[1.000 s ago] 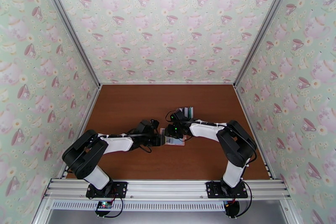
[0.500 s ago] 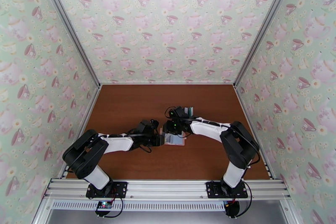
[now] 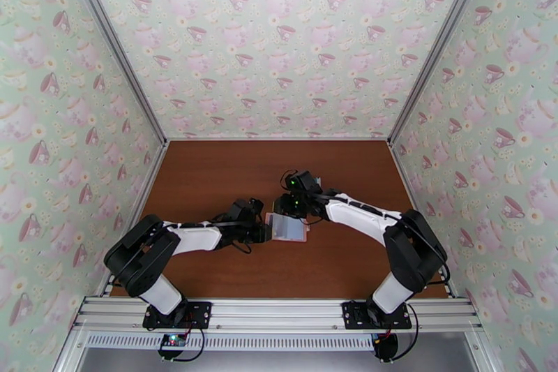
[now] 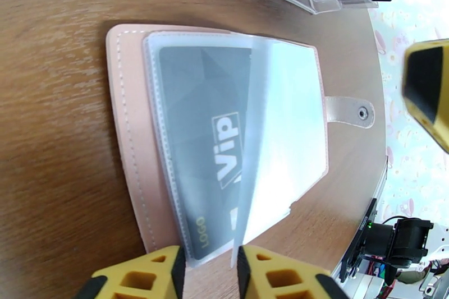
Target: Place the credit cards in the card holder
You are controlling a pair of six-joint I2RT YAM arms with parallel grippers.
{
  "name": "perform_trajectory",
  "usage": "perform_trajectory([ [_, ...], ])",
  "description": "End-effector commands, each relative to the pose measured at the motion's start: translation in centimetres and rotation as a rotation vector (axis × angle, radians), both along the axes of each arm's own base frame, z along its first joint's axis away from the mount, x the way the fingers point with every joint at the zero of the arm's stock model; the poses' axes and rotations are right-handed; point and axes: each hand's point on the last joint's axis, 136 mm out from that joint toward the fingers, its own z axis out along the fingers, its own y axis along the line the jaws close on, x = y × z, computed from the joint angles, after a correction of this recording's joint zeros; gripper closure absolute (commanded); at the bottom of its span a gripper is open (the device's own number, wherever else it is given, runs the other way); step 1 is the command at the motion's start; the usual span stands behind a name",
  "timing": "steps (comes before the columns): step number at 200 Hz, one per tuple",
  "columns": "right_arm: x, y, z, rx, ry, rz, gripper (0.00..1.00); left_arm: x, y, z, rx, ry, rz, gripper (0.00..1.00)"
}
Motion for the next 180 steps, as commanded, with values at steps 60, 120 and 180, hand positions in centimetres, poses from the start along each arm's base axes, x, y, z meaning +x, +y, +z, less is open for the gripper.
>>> perform_trajectory([
  [60, -1.3, 0.2, -3.3, 0.033, 0.064, 0.017, 0.66, -0.7, 0.8, -1.4, 0.060, 0.061, 0.014, 0.82],
  [120, -2.0, 0.6, -5.3, 0.061, 0.113, 0.019, 0.72, -0.4, 0.5, -0.8, 0.054, 0.051, 0.011, 0.76],
  [180, -2.2, 0.6, -6.0, 0.063, 0.127, 0.019, 0.72, 0.1, 0.3, 0.2, 0.047, 0.034, 0.012, 0.72],
])
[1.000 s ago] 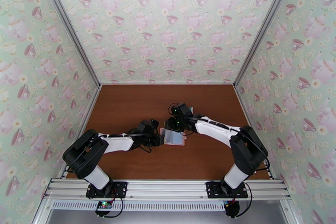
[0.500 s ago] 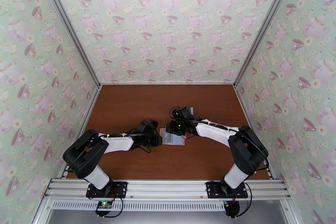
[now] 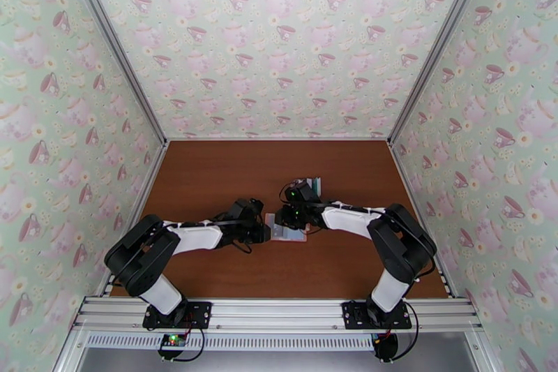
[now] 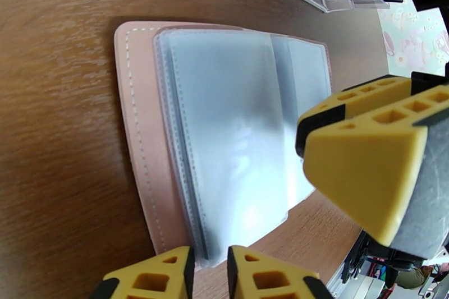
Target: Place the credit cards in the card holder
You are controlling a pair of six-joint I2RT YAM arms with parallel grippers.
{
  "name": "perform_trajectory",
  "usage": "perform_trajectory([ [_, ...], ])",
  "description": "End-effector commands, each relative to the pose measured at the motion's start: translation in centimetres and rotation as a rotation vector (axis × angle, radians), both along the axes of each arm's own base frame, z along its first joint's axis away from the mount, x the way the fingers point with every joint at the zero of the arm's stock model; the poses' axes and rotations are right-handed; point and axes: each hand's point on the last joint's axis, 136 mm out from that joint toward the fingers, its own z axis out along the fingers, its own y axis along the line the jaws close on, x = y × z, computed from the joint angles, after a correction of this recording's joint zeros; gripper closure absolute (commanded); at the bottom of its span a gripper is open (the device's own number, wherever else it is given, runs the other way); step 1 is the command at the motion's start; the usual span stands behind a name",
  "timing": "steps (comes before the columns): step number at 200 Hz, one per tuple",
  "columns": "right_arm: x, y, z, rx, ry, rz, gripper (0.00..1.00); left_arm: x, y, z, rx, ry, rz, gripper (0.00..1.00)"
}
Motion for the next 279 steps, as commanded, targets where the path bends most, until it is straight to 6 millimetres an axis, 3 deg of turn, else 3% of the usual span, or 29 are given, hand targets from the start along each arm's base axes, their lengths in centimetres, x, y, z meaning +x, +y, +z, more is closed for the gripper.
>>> perform_trajectory([
  [1, -0.5, 0.2, -0.8, 0.015, 0.028, 0.004, 0.72, 0.0, 0.1, 0.3, 0.018, 0.011, -0.002, 0.72],
  [108, -0.2, 0.5, -0.3, 0.023, 0.022, 0.012, 0.67, 1.2, -0.2, 2.1, 0.013, -0.025, -0.002, 0.70],
  [181, 0.3, 0.6, 0.5, 0.005, -0.001, 0.018, 0.58, 1.9, 1.1, 3.0, 0.064, -0.058, 0.015, 0.56],
  [279, 2.1, 0.5, 3.5, -0.024, -0.093, 0.006, 0.43, 3.6, 2.5, 4.4, 0.122, -0.118, 0.036, 0.49],
])
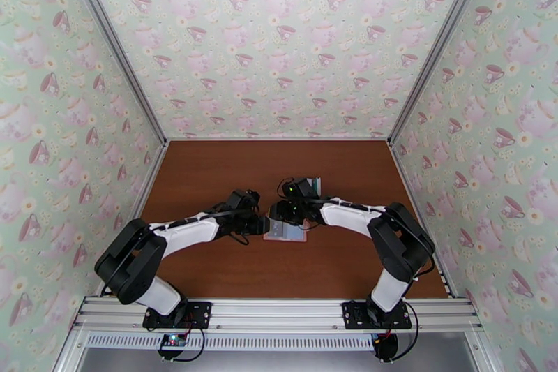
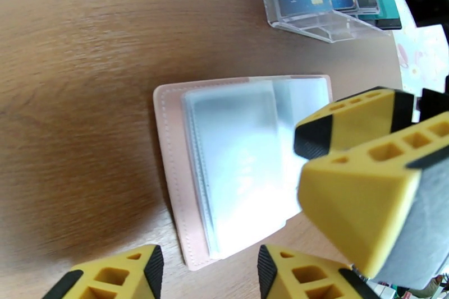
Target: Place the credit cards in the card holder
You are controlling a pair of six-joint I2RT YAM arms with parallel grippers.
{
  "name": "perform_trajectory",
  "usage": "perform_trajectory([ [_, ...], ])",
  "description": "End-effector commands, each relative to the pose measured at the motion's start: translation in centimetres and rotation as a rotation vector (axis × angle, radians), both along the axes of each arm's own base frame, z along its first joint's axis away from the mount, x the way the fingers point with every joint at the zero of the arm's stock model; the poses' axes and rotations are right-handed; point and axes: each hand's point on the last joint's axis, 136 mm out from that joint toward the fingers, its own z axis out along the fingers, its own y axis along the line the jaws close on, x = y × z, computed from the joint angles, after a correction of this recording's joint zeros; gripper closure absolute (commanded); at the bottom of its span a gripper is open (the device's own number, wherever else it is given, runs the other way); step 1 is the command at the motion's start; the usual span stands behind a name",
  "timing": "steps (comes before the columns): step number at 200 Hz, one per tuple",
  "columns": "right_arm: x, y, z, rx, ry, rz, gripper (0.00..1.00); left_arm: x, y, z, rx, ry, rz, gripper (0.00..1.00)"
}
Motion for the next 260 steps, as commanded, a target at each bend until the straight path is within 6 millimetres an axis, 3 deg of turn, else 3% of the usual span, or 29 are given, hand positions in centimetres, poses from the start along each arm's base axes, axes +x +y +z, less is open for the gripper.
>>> perform_trajectory([
  [1, 0.8, -0.2, 1.9, -0.018, -0.055, -0.008, 0.43, 1.3, 0.4, 1.8, 0.015, -0.060, 0.006, 0.48],
  [80, 2.0, -1.8, 3.7, -0.101, -0.114, -0.065, 0.24, 3.2, 0.9, 3.6, 0.038, -0.111, 0.023, 0.47],
  [134, 3.0, -3.3, 5.6, -0.157, -0.174, -0.129, 0.17, 4.6, 0.4, 4.7, 0.036, -0.132, 0.021, 0.47],
  [144, 3.2, -3.8, 6.2, -0.169, -0.190, -0.156, 0.07, 4.8, 0.3, 4.9, 0.035, -0.135, 0.019, 0.47],
  [212, 4.1, -6.7, 10.6, -0.268, -0.328, -0.224, 0.00, 5.5, -0.1, 5.3, 0.033, -0.139, 0.017, 0.47],
  [219, 4.3, -7.2, 11.1, -0.292, -0.345, -0.234, 0.01, 6.3, -0.6, 6.6, 0.015, -0.166, 0.018, 0.47],
  [260, 4.9, -8.7, 12.9, -0.395, -0.412, -0.222, 0.03, 7.2, -1.1, 7.3, 0.014, -0.181, 0.013, 0.47],
])
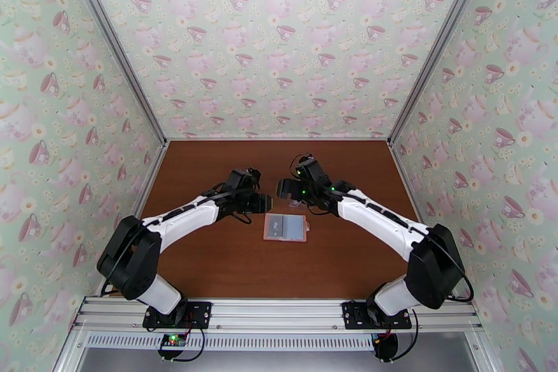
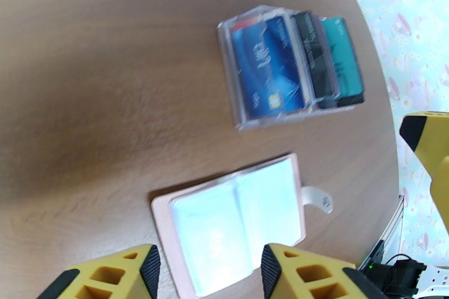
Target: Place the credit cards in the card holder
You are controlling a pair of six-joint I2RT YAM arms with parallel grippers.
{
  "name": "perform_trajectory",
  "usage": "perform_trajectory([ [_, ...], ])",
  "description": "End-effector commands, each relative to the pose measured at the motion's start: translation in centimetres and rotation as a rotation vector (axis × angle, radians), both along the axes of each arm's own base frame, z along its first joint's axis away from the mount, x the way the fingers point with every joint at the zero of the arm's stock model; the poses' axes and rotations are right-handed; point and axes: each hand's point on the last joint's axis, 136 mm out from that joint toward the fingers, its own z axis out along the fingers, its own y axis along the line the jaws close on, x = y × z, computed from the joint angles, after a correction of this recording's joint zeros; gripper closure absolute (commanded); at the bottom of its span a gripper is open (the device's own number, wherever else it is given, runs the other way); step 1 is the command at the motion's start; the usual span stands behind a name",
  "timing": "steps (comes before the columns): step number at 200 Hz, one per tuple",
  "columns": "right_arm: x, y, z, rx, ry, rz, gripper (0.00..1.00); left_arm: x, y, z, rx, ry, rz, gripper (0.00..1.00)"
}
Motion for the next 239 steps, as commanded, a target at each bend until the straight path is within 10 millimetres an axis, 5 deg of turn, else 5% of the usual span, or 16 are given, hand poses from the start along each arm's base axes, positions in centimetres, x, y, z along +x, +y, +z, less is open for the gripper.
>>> perform_trajectory([
  [1, 0.4, -1.8, 1.8, -0.110, -0.054, -0.012, 0.03, 1.1, -0.1, 0.7, 0.012, -0.024, -0.003, 0.47],
  [81, 2.2, -4.8, 3.9, -0.196, -0.074, -0.037, 0.04, 3.6, -1.8, 2.0, 0.002, -0.042, -0.008, 0.47],
  [239, 6.5, -9.4, 3.0, -0.250, 0.014, -0.081, 0.04, 7.6, -4.7, 1.5, 0.015, 0.016, -0.013, 0.46],
])
